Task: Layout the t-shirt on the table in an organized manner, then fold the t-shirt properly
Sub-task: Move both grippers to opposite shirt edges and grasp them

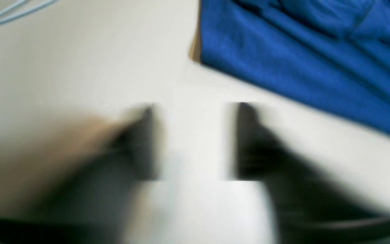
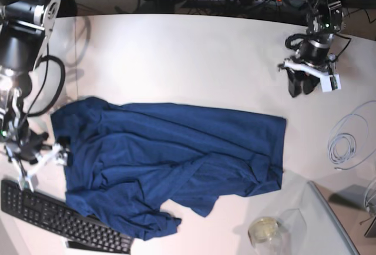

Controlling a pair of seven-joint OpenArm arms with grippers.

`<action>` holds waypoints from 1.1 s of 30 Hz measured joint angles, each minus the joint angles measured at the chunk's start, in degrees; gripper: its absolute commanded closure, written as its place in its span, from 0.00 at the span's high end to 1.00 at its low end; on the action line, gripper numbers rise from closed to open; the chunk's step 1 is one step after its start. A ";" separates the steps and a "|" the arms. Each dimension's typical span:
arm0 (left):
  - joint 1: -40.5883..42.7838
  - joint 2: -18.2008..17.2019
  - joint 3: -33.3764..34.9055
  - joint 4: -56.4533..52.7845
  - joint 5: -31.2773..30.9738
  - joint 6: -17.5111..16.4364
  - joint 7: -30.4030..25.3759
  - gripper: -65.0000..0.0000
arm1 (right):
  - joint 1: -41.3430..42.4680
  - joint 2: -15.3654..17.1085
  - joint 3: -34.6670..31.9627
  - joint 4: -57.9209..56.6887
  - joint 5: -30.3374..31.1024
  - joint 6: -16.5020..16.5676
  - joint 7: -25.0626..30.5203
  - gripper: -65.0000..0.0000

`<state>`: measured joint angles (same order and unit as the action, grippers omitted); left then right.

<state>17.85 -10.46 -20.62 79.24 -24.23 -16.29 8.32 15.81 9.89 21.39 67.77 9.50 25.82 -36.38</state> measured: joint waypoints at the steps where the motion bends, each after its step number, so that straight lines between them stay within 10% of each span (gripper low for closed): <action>1: -1.36 0.63 -0.04 -1.01 -0.07 -0.11 -0.02 0.00 | -0.63 -0.07 1.53 -0.87 0.24 0.22 0.00 0.89; 15: -15.28 4.26 -0.37 -18.49 0.15 0.48 5.07 0.00 | -1.77 3.21 3.89 -21.66 0.26 -0.33 11.80 0.88; 21: -15.13 4.72 -1.01 -17.79 0.00 0.31 4.79 0.00 | -5.70 1.42 3.93 -16.33 0.44 5.77 11.45 0.88; 27: -16.96 4.74 -1.07 -20.11 -0.22 -0.04 3.87 0.56 | -5.40 1.16 3.85 -16.37 0.31 5.95 11.17 0.88; 33: -21.79 4.90 -1.05 -25.46 -0.52 -0.20 2.62 0.61 | -5.22 1.16 3.85 -16.24 0.55 5.97 9.35 0.88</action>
<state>-3.95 -5.56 -21.67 53.78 -24.75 -16.49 10.94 10.59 11.05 25.23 51.53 10.04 31.79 -27.03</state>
